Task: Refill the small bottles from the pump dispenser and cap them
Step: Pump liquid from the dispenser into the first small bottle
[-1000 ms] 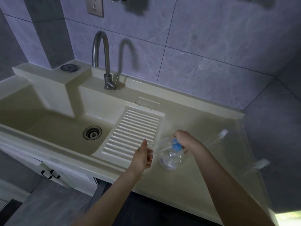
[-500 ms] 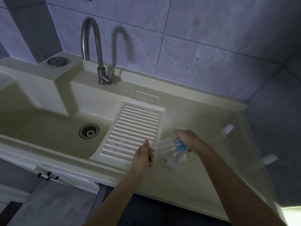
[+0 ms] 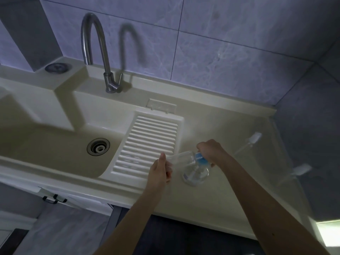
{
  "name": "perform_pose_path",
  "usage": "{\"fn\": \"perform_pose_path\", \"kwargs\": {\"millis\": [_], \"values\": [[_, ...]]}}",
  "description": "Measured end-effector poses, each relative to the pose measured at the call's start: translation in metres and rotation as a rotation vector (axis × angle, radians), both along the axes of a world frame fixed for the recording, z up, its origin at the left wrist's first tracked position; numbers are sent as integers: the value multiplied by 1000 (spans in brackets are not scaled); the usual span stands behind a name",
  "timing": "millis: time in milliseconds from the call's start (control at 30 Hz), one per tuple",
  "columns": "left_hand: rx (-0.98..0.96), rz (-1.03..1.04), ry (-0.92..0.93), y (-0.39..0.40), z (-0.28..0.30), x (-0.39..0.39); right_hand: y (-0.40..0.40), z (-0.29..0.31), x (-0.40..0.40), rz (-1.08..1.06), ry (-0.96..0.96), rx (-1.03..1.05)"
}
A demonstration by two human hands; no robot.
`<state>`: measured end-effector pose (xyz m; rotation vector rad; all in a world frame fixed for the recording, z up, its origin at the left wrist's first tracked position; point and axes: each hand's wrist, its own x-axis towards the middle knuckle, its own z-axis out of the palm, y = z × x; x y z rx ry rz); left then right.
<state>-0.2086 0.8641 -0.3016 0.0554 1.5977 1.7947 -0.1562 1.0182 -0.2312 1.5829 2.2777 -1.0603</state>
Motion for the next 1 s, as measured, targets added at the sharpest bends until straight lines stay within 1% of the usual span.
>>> {"fn": "perform_pose_path", "kwargs": {"millis": [100, 200, 267, 333, 400, 533, 667, 733, 867, 1000], "values": [[-14, 5, -1, 0, 1, -1, 0, 0, 0, -12, -2, -13], [-10, 2, 39, -1, 3, 1, 2, 5, 0, -1, 8, -178], [14, 9, 111, -2, 6, 3, 5, 8, 0, 18, -19, -294], [30, 24, 175, -4, 10, 6, 5, 10, -2, 21, -33, -355], [20, 30, 203, -4, 11, 5, 4, 9, -2, 6, 4, -338], [16, 45, 210, -1, 10, 6, 1, 7, 0, -24, 94, -211], [36, 58, 195, -1, 7, 7, -5, 6, -1, -37, 54, -50], [29, 49, 182, -2, 7, 6, -6, 6, -2, -37, 35, -20], [24, 42, 181, -3, 6, 8, -5, 10, 0, -12, 40, -76], [9, 49, 169, -1, 10, 8, -4, 19, 3, -18, 86, -278]]}}
